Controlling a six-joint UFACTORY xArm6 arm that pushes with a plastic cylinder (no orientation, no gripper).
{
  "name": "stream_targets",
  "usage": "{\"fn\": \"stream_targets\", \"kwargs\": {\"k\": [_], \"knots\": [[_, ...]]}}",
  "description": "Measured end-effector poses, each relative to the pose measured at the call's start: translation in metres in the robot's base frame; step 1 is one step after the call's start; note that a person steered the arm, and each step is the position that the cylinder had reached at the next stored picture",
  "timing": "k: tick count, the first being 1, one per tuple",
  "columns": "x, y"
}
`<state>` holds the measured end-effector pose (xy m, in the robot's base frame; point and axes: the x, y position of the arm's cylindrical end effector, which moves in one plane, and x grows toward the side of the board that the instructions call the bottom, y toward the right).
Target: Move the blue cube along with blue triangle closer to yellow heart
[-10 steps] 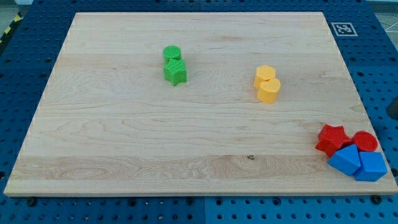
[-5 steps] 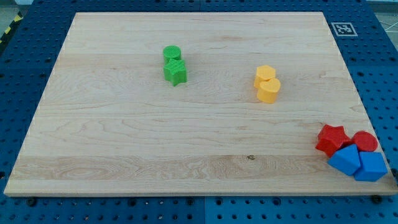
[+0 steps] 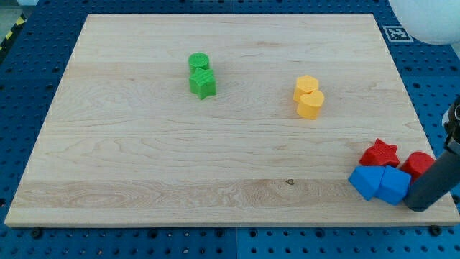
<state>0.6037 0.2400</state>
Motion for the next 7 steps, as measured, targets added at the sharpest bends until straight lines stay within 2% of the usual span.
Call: {"fn": "stream_targets", "kwargs": {"k": [4, 5, 6, 7], "knots": [[-0.001, -0.059], [-0.008, -0.059], [-0.045, -0.066], [-0.049, -0.073]]}}
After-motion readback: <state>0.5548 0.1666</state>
